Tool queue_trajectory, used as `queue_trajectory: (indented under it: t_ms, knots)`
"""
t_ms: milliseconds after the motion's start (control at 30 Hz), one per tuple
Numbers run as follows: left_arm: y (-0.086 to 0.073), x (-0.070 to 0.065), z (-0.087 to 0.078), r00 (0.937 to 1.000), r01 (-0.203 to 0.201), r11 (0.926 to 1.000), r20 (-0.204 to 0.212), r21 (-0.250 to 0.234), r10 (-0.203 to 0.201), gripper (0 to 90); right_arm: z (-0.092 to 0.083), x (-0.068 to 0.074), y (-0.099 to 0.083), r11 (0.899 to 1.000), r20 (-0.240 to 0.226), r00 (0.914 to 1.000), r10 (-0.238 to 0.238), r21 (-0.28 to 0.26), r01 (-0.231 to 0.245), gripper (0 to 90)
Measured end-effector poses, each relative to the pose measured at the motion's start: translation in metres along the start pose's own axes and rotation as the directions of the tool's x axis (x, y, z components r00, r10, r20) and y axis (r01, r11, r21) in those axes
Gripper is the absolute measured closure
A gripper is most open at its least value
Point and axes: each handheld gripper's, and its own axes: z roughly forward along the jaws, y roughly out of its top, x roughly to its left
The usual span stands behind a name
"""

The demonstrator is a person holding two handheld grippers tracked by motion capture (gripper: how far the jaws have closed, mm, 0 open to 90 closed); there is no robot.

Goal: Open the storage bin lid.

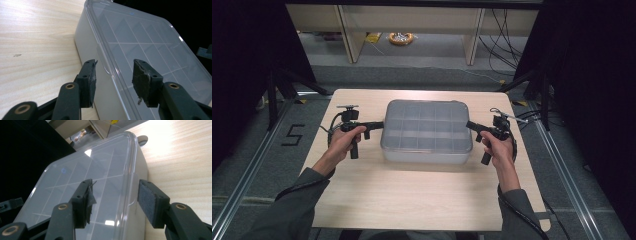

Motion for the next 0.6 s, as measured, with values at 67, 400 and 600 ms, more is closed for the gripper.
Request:
queue_trajectory:
  t_ms: [67,400,600]
  knots:
    - [0.002,0.002,0.003,1.0,0.003,1.0,-0.001,0.004,-0.003,52.8,0.003,-0.001,0.001,1.0,0.002,1.0,0.004,-0.005,-0.004,47.4]
    - [0.007,0.006,0.023,0.9991,0.038,0.9987,0.016,0.032,-0.039,55.6,0.02,-0.005,0.003,0.998,0.026,0.998,0.057,-0.008,-0.057,50.2]
    - [0.009,0.001,0.029,0.9991,0.041,0.9986,0.003,0.033,-0.041,57.9,0.025,-0.005,0.0,0.997,0.017,0.9965,0.082,0.013,-0.082,53.3]
